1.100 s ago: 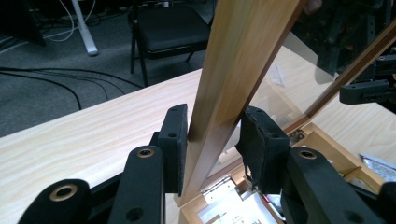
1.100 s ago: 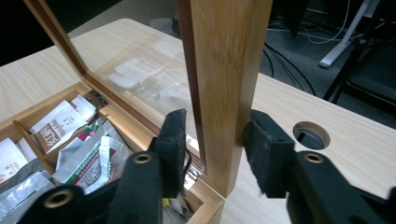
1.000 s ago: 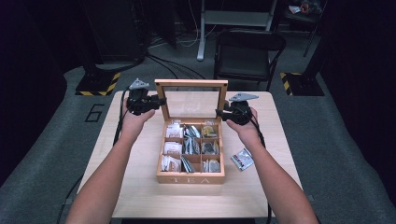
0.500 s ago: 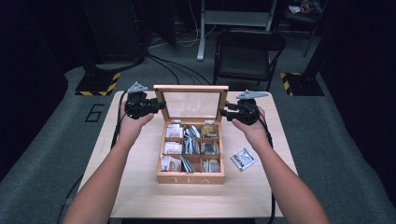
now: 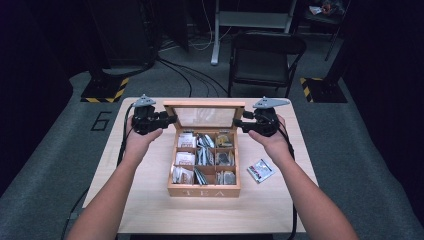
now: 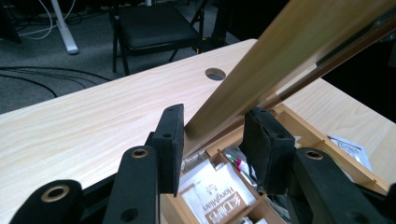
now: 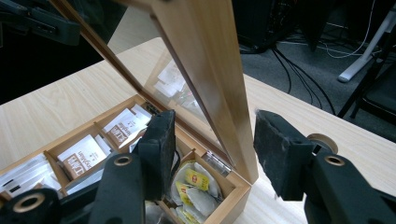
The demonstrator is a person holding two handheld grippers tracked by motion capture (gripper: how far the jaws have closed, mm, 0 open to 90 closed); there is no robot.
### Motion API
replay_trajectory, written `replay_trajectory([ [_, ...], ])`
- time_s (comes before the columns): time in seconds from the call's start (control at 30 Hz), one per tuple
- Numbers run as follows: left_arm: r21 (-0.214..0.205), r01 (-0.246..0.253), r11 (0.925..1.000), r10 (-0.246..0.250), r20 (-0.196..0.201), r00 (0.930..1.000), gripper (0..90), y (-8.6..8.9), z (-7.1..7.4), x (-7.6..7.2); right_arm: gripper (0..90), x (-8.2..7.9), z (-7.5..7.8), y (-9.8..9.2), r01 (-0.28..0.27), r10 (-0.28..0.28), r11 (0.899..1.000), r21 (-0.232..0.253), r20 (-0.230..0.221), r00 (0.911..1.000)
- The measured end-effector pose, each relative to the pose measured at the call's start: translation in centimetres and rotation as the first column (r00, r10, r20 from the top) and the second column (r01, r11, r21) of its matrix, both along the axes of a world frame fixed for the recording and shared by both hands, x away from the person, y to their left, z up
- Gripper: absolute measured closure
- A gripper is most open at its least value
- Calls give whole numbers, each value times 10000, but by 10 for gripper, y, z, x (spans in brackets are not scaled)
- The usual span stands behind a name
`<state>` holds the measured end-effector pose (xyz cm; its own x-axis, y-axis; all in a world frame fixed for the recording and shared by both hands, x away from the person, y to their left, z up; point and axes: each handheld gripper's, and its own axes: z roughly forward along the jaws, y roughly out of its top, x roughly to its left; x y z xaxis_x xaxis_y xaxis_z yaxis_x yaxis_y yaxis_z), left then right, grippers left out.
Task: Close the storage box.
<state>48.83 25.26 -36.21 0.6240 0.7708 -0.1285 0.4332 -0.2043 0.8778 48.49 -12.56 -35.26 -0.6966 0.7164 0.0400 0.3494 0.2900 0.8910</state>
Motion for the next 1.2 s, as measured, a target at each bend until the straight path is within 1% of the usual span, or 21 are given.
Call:
replay_trajectory([
  [0.13, 35, 145, 9999, -145, -54, 9999, 585, 1, -3, -6, 484, -8, 1, 1, -89, 88, 9999, 115, 138, 9999],
  [0.17, 53, 171, 9998, -170, -61, 9998, 584, 2, -4, -8, 484, -10, 1, 0, -153, 150, 9998, 94, 260, 9995],
  [0.27, 103, 194, 9998, -193, -45, 9998, 580, 1, -6, -14, 465, -19, 1, 0, -212, 207, 9996, 162, 299, 9993],
  [0.37, 166, 312, 9994, -310, -80, 9995, 575, 2, -10, -21, 457, -29, 0, 0, -258, 254, 9996, 82, 490, 9985],
  [0.43, 194, 435, 9989, -431, -215, 9988, 569, 3, -13, -25, 453, -35, -1, -1, -354, 352, 9994, 17, 588, 9976],
  [0.53, 296, 500, 9983, -495, -184, 9986, 564, 3, -18, -31, 452, -45, -5, 0, -384, 380, 9992, 55, 618, 9974],
  [0.57, 309, 521, 9982, -514, -228, 9984, 563, 3, -20, -33, 452, -48, -6, 0, -444, 441, 9990, 27, 648, 9969],
  [0.6, 379, 555, 9977, -546, -252, 9982, 562, 4, -21, -35, 452, -51, -7, 1, -434, 428, 9990, 72, 641, 9970],
  [0.67, 444, 572, 9974, -562, -234, 9981, 560, 3, -23, -38, 453, -55, -9, 0, -565, 556, 9984, 87, 797, 9953],
  [0.7, 485, 601, 9970, -591, -234, 9980, 559, 4, -24, -39, 451, -58, -9, 0, -551, 533, 9983, 211, 762, 9957],
  [0.73, 441, 609, 9972, -597, -263, 9979, 560, 4, -25, -40, 449, -60, -10, 1, -574, 558, 9982, 179, 793, 9953],
  [0.77, 451, 615, 9971, -604, -262, 9978, 560, 4, -26, -41, 449, -62, -10, 1, -615, 612, 9981, 19, 849, 9945],
  [0.8, 409, 599, 9974, -589, -263, 9979, 560, 4, -27, -42, 449, -64, -10, 2, -566, 565, 9984, -20, 883, 9945],
  [0.87, 423, 588, 9974, -578, -255, 9980, 560, 4, -30, -44, 450, -68, -12, 2, -541, 550, 9984, -133, 807, 9952],
  [0.9, 417, 606, 9973, -596, -252, 9979, 560, 5, -31, -45, 450, -69, -13, 2, -587, 601, 9981, -182, 859, 9945],
  [0.93, 357, 596, 9976, -589, -222, 9980, 560, 5, -32, -46, 450, -70, -14, 2, -550, 560, 9984, -150, 807, 9952],
  [1.0, 266, 573, 9980, -567, -242, 9981, 560, 5, -35, -47, 450, -72, -16, 2, -545, 551, 9985, -92, 873, 9947],
  [1.07, 188, 583, 9981, -577, -296, 9979, 559, 6, -36, -50, 448, -74, -19, 1, -602, 616, 9980, -186, 871, 9943],
  [1.1, 131, 635, 9979, -630, -375, 9973, 557, 7, -37, -51, 448, -75, -20, 1, -543, 553, 9984, -142, 845, 9949],
  [1.13, 49, 634, 9980, -632, -379, 9973, 555, 7, -37, -53, 448, -76, -21, 1, -620, 638, 9978, -245, 830, 9945],
  [1.2, -10, 672, 9977, -672, -393, 9970, 549, 8, -37, -57, 448, -79, -23, 1, -574, 593, 9981, -233, 882, 9943],
])
